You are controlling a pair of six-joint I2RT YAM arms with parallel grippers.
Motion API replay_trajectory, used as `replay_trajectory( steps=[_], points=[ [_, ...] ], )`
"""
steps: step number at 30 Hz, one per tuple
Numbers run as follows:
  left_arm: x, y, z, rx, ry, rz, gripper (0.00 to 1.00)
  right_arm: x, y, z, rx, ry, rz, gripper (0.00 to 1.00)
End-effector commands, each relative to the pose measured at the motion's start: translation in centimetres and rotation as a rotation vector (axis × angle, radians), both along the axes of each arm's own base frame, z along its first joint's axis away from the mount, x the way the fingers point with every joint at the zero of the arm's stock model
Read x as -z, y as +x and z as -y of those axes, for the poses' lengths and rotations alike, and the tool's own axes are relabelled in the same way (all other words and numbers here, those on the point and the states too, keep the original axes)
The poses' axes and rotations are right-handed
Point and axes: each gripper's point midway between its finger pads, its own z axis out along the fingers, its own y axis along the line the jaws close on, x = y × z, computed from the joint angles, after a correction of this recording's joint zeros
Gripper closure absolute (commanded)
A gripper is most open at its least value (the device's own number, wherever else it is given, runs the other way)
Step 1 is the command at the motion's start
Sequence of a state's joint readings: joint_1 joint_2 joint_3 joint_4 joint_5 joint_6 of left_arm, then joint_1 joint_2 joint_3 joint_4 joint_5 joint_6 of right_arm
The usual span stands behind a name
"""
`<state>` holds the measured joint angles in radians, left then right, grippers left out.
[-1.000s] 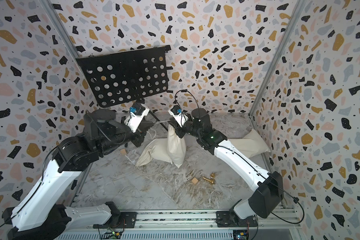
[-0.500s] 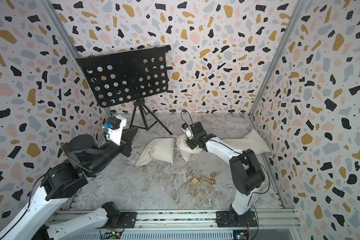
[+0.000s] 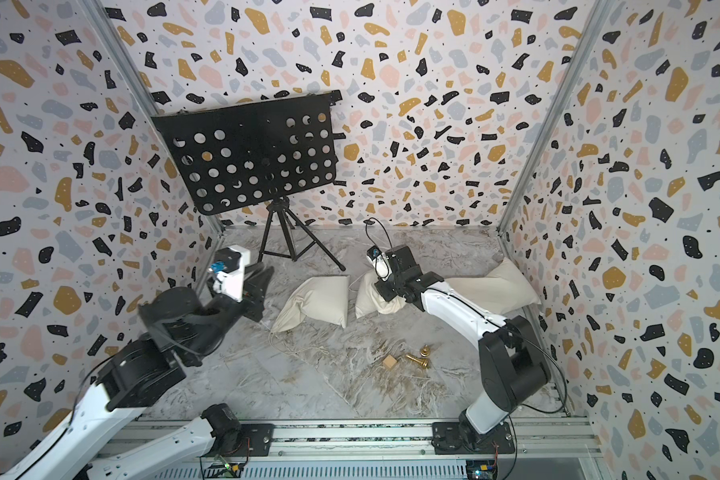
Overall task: Close the soil bag
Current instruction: Frap the soil bag at the center of the board.
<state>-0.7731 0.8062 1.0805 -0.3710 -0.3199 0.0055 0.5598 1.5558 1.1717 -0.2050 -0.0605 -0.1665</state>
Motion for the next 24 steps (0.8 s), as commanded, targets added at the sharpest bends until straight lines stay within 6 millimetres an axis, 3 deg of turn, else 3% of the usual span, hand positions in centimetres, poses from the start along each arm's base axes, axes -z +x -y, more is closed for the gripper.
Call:
replay_trajectory(
  steps=[1,4,10,18,24],
  points=[
    [0.8,1.5,3.0,0.07,-0.022,-0.005,0.55,-7.3,-1.0,-2.6,-0.129,0.157,0.111,0.98],
    [0.9,2.3,5.0,0.123,-0.019,-0.006,0.45,-10.4,-1.9,-3.7,-0.21,0.221,0.147,0.98],
    [2.3,3.8,8.1,0.205,0.017,-0.007,0.35,-13.6,-3.4,-5.4,-0.327,0.306,0.163,1.0],
    [5.8,6.5,10.2,0.217,0.089,-0.065,0.28,-14.3,-5.0,-6.3,-0.42,0.324,0.147,1.0],
    [7.2,8.8,11.1,0.236,0.08,-0.103,0.26,-14.2,-5.5,-6.6,-0.438,0.329,0.133,1.0]
  ],
)
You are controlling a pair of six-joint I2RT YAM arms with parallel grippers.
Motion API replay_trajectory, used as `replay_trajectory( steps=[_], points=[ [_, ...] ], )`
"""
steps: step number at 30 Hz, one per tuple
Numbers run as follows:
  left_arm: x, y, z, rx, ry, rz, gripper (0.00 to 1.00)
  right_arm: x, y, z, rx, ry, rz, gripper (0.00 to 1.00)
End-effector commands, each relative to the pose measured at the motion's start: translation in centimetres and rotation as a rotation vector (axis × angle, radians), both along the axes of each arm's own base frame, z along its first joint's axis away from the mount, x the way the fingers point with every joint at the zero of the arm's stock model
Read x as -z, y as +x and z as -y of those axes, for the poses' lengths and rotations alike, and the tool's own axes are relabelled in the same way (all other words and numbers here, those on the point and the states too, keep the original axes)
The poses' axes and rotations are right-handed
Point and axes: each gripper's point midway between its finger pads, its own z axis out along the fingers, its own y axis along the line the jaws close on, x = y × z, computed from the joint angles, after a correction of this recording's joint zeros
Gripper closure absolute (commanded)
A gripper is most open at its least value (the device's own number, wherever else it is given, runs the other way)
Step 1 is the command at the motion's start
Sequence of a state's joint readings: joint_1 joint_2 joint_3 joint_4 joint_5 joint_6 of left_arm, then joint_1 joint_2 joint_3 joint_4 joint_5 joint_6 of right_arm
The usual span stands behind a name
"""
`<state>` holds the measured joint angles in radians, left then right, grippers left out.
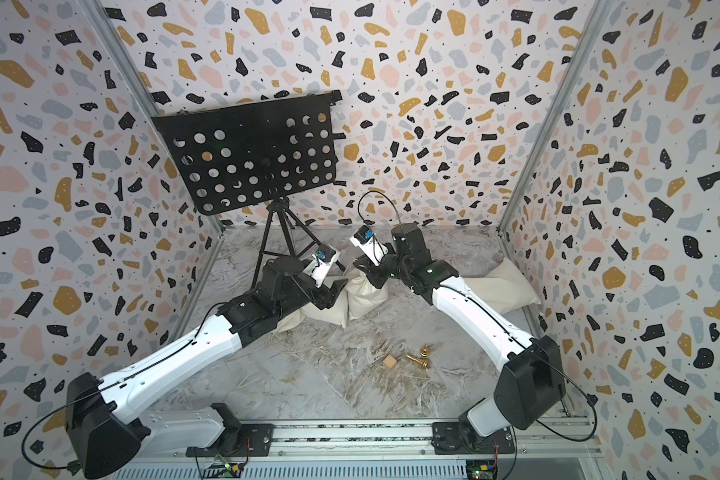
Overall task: Close the soil bag
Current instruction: Frap the soil bag at the center of the board.
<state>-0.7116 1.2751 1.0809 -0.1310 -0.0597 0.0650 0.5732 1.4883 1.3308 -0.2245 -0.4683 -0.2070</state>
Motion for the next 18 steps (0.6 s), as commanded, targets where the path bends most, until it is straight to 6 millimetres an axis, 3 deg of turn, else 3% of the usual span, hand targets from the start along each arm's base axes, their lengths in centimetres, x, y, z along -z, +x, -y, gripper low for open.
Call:
replay_trajectory(
  steps=[1,9,18],
  points=[
    [-3.1,1.2,0.8,0.03,-0.074,0.074,0.26,-3.5,-1.3,-0.6,-0.064,0.056,0.053,1.0],
    [-1.4,3.0,1.1,0.108,-0.105,0.088,0.24,-4.1,-2.2,-0.9,-0.111,0.07,0.049,1.0],
    [0.0,3.7,2.2,0.248,-0.079,0.133,0.24,-4.0,-2.6,-0.8,-0.127,0.051,0.042,1.0]
  ],
)
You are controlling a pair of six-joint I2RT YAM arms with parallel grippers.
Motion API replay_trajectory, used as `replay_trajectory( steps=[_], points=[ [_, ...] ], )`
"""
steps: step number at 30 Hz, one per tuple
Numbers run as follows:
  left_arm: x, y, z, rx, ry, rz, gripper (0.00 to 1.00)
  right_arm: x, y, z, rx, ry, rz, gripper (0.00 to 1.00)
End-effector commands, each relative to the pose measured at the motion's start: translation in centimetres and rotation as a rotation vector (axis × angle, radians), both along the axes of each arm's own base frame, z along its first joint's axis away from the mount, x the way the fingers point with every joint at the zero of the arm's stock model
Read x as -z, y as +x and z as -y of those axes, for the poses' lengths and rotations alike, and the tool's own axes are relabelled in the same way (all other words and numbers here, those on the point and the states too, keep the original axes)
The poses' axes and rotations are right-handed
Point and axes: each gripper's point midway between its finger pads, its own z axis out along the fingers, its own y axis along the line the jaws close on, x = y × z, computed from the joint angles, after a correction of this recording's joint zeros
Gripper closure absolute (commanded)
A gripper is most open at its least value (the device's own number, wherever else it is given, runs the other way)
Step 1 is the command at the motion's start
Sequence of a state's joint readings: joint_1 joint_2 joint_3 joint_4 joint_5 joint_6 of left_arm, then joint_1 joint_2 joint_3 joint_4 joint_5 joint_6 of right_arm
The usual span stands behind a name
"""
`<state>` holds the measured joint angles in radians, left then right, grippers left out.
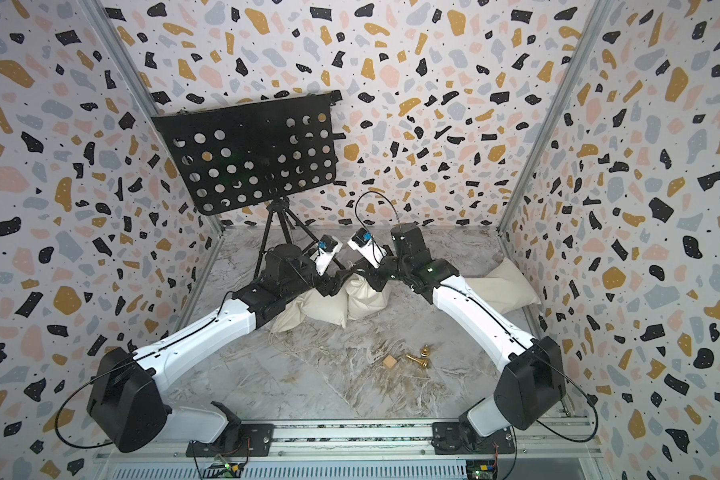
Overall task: Close the soil bag
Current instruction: Frap the soil bag at the center of the board.
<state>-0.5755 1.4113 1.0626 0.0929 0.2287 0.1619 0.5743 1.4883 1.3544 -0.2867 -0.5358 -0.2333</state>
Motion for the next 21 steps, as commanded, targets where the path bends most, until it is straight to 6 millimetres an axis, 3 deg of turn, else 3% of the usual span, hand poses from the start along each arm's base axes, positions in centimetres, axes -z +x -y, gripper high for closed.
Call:
replay_trajectory(
  steps=[1,12,21],
  points=[
    [-1.1,0.2,0.8,0.088,-0.022,0.09,0.23,-3.8,-1.2,-0.5,-0.057,0.056,0.066,1.0],
    [-0.1,2.1,2.5,0.174,0.031,0.167,0.23,-3.6,-1.6,-0.7,-0.097,0.033,0.048,1.0],
    [-1.1,2.8,3.9,0.23,-0.002,0.24,0.35,-2.6,-1.4,-0.7,-0.102,-0.001,0.036,1.0]
  ],
)
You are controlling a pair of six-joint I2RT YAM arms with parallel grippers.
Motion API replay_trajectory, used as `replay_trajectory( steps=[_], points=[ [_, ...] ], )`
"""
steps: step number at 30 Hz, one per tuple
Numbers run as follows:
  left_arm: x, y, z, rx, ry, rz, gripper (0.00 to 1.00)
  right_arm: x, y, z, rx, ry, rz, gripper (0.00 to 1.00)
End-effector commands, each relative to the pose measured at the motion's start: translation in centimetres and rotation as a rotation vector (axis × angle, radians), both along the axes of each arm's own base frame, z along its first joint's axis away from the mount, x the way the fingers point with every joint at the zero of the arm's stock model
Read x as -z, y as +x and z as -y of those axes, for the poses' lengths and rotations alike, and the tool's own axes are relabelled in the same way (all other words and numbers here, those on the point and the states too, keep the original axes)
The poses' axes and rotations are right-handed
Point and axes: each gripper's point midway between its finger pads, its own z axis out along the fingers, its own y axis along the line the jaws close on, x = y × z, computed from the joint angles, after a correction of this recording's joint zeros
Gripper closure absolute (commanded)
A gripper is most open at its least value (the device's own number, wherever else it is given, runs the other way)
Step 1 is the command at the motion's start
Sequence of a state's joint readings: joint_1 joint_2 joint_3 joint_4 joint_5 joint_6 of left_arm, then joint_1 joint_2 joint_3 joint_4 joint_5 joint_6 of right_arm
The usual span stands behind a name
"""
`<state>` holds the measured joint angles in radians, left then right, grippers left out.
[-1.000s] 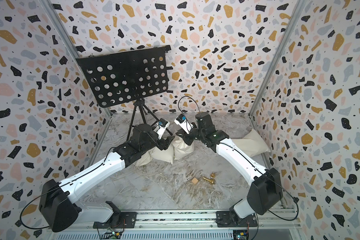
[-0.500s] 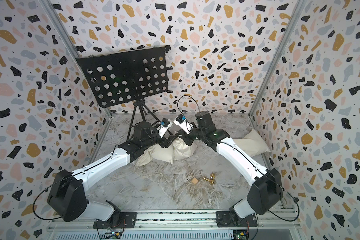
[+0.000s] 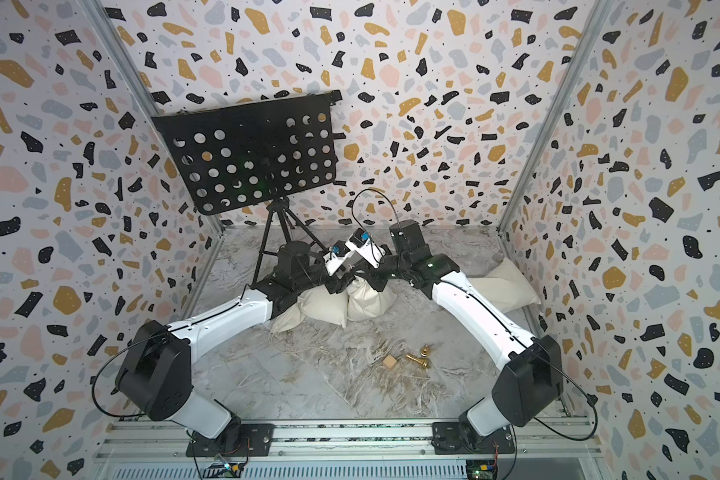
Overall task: Close the soil bag
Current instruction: Frap the soil bag at the center of the board.
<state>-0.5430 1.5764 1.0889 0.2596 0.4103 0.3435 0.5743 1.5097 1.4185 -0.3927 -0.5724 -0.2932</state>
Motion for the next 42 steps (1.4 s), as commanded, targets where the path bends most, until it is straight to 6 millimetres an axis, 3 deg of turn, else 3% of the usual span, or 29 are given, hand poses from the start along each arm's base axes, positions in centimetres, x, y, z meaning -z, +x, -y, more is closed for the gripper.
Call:
replay_trajectory(
  steps=[1,3,8,12,18,21,26,31,35,38,42],
  points=[
    [-3.4,0.9,1.2,0.048,-0.056,0.114,0.39,-2.5,-0.7,-0.5,-0.044,0.036,0.049,1.0],
    [-4.0,0.8,1.4,0.057,-0.075,0.13,0.51,-2.5,-0.7,-0.4,-0.039,0.032,0.055,1.0],
    [-6.2,0.1,-0.2,-0.006,-0.12,0.186,1.0,-1.4,0.4,1.1,0.053,-0.034,0.091,1.0],
    [-10.3,-1.4,-2.7,-0.095,-0.149,0.228,1.0,0.9,2.3,2.8,0.178,-0.135,0.105,1.0],
    [-17.0,-6.5,-5.1,-0.155,-0.226,0.297,1.0,3.4,5.5,5.0,0.396,-0.213,0.102,0.93],
    [-18.6,-7.9,-5.4,-0.179,-0.235,0.288,1.0,5.2,6.3,5.9,0.464,-0.255,0.078,0.86],
    [-19.6,-7.3,-6.9,-0.286,-0.276,0.235,1.0,8.6,6.7,6.7,0.502,-0.317,0.048,0.81],
    [-19.4,-6.7,-7.6,-0.343,-0.248,0.214,1.0,6.0,6.6,5.2,0.455,-0.214,0.071,0.75],
    [-19.0,-6.1,-8.0,-0.379,-0.239,0.211,1.0,4.5,7.5,5.1,0.461,-0.236,0.103,0.72],
    [-18.6,-6.0,-7.8,-0.38,-0.262,0.187,1.0,3.3,6.2,4.0,0.382,-0.173,0.1,0.7],
    [-18.1,-5.9,-7.2,-0.358,-0.285,0.165,1.0,0.9,3.4,1.8,0.243,-0.031,0.111,0.58]
  ],
)
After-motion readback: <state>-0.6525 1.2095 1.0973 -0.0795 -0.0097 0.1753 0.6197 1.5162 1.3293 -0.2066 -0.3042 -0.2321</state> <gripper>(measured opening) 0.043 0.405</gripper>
